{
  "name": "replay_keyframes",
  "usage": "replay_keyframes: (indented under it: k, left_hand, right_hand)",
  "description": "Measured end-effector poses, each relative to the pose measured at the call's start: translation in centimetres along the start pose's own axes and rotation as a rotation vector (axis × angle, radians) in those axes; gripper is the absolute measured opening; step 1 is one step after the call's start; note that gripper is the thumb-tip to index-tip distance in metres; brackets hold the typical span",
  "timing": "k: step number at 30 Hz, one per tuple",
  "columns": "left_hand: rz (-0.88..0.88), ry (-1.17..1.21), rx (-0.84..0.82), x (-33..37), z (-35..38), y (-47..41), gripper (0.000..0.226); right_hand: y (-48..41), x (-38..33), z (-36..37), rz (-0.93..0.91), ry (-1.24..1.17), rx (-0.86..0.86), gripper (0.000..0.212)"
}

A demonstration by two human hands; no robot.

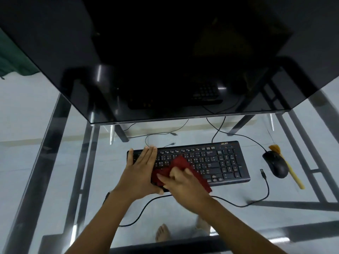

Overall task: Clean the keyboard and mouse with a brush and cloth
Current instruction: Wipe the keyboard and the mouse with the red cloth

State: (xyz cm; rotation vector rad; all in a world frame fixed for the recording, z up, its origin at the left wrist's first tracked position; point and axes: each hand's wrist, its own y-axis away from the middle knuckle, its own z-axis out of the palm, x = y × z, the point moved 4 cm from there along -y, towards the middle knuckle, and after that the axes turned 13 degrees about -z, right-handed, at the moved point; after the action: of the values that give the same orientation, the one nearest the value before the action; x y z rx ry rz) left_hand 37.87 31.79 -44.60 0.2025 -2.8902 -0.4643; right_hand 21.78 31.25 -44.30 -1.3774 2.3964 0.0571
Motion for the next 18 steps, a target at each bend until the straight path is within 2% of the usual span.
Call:
replay_keyframes:
  k: [2,5,6,8,11,13,16,18]
  left_hand:
    - [-0.005,0.002,0.008,-0.3,0.2,0.3,0.133]
    - [-0.006,0.008,0.040,-0.2,0.4,0.7,0.129]
    - [-0.006,0.013,0.046,-0.1,0.4,0.8,0.128]
    - [-0.010,0.022,0.056,0.1,0.5,0.7,0.127]
    - [-0.005,0.027,0.060,-0.1,0.5,0.6,0.130]
    - [-0.010,0.003,0.055,-0.9,0.6,1.0,0.132]
    - [-0.054,-0.014,0.072,-3.1,0.3,1.6,0.136]
    - [-0.080,-0.001,0.056,-4.0,0.3,1.7,0.138]
  right_hand:
    - [0.3,2.5,-0.4,0.079,-0.008,0.023,0.037]
    - [1.4,7.7,-2.4,0.447,0.075,0.148,0.035]
    - [1.4,7.9,-2.8,0.507,0.063,0.181,0.035]
    - [0.6,6.3,-2.6,0.460,0.067,0.204,0.034]
    - [0.5,2.8,-1.5,0.202,0.051,0.069,0.036]
    - [1.7,4.3,-2.0,0.252,0.044,0.051,0.037]
    - [4.6,6.9,-3.4,0.432,0.048,0.202,0.033]
    - [4.5,4.6,-3.2,0.365,0.015,0.159,0.030]
